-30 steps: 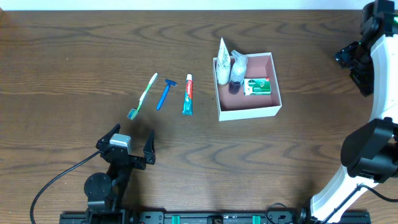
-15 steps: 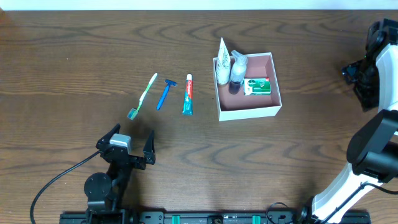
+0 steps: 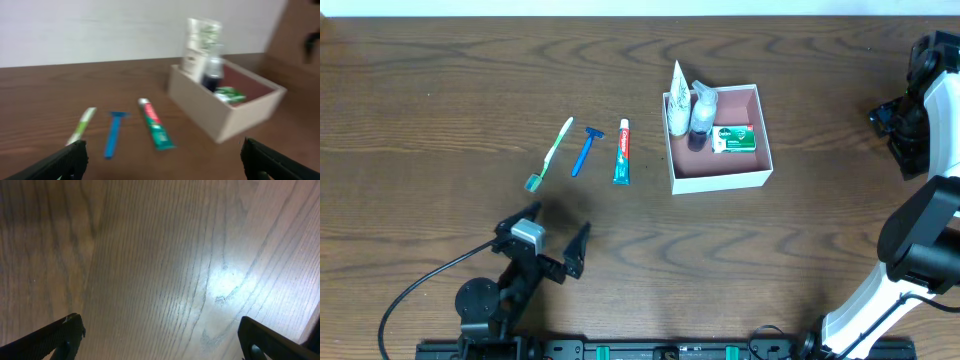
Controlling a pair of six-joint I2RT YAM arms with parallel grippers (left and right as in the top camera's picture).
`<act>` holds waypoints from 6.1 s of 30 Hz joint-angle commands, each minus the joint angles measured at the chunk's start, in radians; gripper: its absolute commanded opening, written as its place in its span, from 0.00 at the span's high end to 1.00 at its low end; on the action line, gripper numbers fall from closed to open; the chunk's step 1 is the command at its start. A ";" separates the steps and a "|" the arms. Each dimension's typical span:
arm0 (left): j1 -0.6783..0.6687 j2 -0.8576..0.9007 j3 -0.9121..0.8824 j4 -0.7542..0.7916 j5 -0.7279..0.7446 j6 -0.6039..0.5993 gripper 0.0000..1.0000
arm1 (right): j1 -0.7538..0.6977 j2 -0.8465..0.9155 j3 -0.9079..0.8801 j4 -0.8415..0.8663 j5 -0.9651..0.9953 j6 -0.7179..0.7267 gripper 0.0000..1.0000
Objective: Pack container
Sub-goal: 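Move the left gripper toward the toothbrush and razor, then lower the left gripper over the Colgate toothpaste tube, then close the left gripper on the Colgate tube and lift it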
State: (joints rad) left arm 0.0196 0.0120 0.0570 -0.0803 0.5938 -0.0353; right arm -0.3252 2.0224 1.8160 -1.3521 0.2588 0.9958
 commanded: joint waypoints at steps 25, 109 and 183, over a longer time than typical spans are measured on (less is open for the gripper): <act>-0.135 0.868 0.926 -0.682 -0.313 0.055 0.02 | -0.003 0.005 0.000 0.000 0.014 0.021 0.01; -0.426 2.016 1.327 -0.504 -0.586 -0.255 0.02 | -0.003 0.005 0.000 0.000 0.014 0.021 0.01; -0.442 2.073 1.326 -0.422 -0.636 -0.247 0.70 | -0.003 0.005 0.000 0.000 0.014 0.021 0.01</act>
State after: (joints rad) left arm -0.4225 2.0666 1.3716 -0.4995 -0.0307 -0.2874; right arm -0.3252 2.0224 1.8141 -1.3499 0.2588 1.0031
